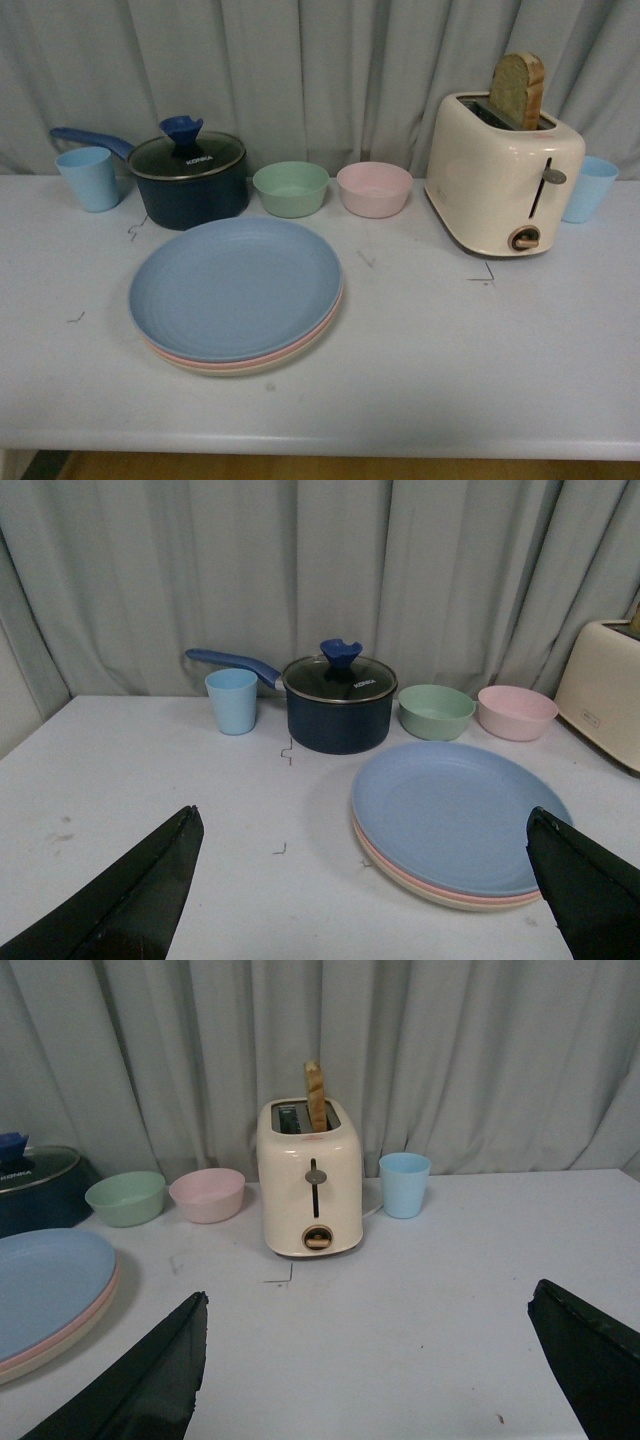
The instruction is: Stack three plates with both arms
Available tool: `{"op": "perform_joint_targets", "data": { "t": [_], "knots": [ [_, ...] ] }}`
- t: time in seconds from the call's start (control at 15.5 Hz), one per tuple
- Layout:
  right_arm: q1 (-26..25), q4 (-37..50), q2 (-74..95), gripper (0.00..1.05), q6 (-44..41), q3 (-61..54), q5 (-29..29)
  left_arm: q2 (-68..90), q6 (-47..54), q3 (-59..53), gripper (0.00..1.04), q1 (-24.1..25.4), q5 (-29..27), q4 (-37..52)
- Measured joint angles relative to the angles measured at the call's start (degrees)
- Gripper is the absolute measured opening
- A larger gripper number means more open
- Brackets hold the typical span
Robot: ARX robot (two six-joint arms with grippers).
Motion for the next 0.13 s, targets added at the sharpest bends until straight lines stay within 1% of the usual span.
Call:
{"op": "perform_joint_targets", "data": {
  "t": [0.13],
  "knots": [
    [0.0,0.0,0.0,0.98,0.0,0.0,0.0,0.0,0.0,0.0,0.98,0.0,0.0,0.0]
  ]
}}
